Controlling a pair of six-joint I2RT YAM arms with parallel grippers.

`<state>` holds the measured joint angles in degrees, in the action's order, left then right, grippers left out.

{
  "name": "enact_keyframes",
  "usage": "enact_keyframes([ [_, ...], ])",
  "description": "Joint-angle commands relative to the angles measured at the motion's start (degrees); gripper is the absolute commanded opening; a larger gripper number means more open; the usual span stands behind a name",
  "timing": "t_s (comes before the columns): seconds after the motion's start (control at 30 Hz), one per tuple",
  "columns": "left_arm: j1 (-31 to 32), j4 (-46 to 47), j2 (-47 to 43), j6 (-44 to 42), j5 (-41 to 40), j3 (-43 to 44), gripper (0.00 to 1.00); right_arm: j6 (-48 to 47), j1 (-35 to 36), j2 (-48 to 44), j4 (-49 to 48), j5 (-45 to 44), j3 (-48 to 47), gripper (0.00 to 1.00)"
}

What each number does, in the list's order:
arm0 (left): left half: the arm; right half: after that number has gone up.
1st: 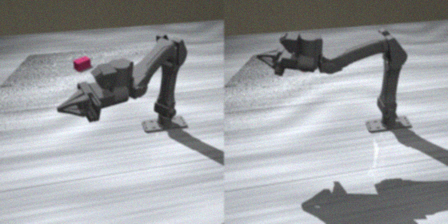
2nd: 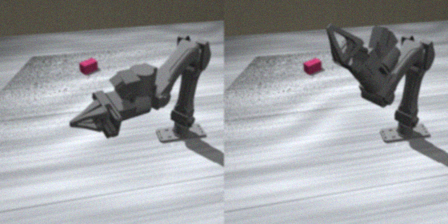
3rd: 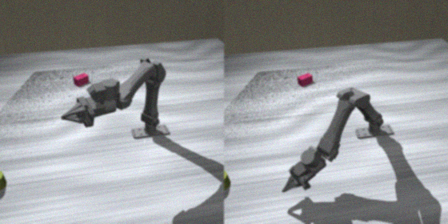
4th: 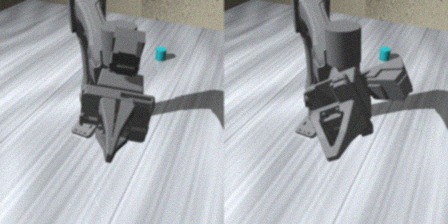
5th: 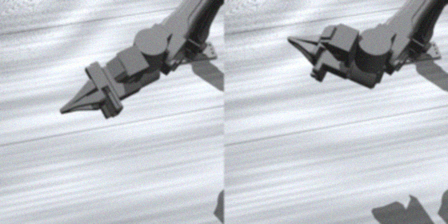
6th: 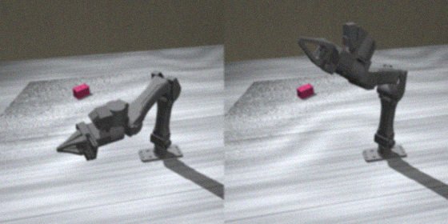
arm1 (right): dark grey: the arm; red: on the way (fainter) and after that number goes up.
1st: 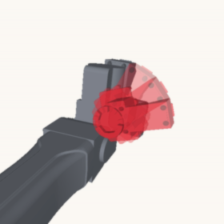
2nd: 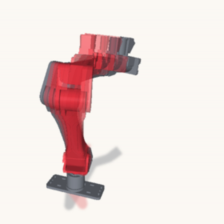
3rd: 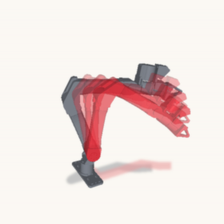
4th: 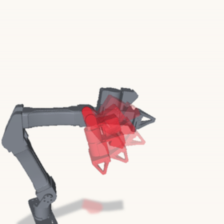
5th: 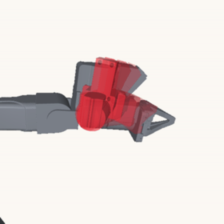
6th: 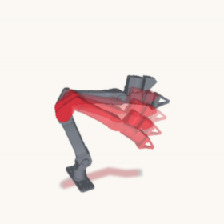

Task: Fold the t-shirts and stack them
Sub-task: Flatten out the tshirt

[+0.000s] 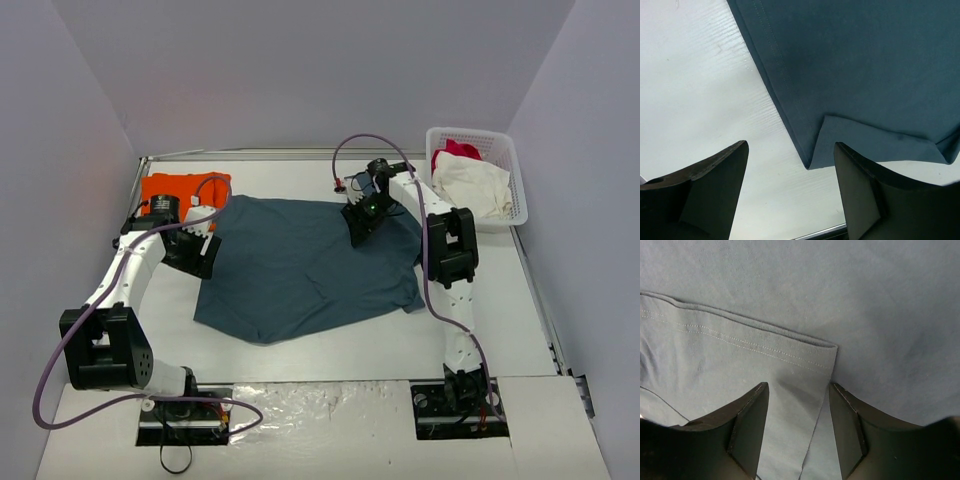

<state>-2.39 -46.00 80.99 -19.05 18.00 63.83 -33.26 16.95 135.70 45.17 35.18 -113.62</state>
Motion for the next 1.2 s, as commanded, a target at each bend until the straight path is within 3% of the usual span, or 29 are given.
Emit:
enact_keyframes([
  [0.0, -0.68, 0.73, -2.15, 0.33, 1.51, -0.2, 0.68, -0.93, 0.54, 0.53, 2.21, 0.68, -2.39, 0.48],
  [0.27, -0.68, 0.56, -0.57, 0.15, 2.65, -0.38, 0.68, -1.11, 0.63, 1.76, 2.21, -0.2, -3.89, 0.44],
  [0.37, -0.68, 0.65, -0.48, 0.15, 2.66, -0.55, 0.68, -1.28, 0.98, 2.03, 2.21, -0.02, -3.62, 0.3],
  [0.6, -0.77, 0.73, 0.04, 0.06, 2.92, -0.64, 0.68, -1.81, 1.68, 2.03, 2.21, -1.16, -2.57, 0.12],
  [0.67, -0.77, 0.65, -0.04, 0.06, 3.01, -0.81, 0.68, -1.81, 1.77, 2.2, 2.12, -1.6, -2.48, 0.0],
  [0.87, -0.68, 0.56, -0.57, -0.02, 3.01, -0.99, 0.68, -1.73, 1.95, 1.68, 2.21, -2.57, -2.39, 0.0],
  [0.9, -0.68, 0.56, -0.57, -0.02, 3.01, -1.08, 0.68, -1.73, 1.95, 1.24, 2.21, -2.57, -2.48, 0.04],
  [0.93, -0.77, 0.56, -0.74, 0.06, 3.09, -1.08, 0.68, -1.81, 1.95, 0.97, 2.21, -2.83, -2.48, 0.19],
  [1.03, -0.77, 0.38, -0.92, -0.9, 4.76, -1.08, 0.68, -1.99, 1.95, 0.18, 2.12, -3.53, -2.57, 0.33],
  [1.1, -0.68, -1.01, -0.22, -3.87, 10.61, -0.21, 0.64, -1.9, 1.95, 0.01, 2.12, -3.89, -2.92, 0.35],
  [1.17, -0.33, -4.09, 2.23, -7.13, 15.9, 0.85, 0.5, -1.99, 2.03, 0.0, 2.2, -4.59, -3.09, 0.36],
])
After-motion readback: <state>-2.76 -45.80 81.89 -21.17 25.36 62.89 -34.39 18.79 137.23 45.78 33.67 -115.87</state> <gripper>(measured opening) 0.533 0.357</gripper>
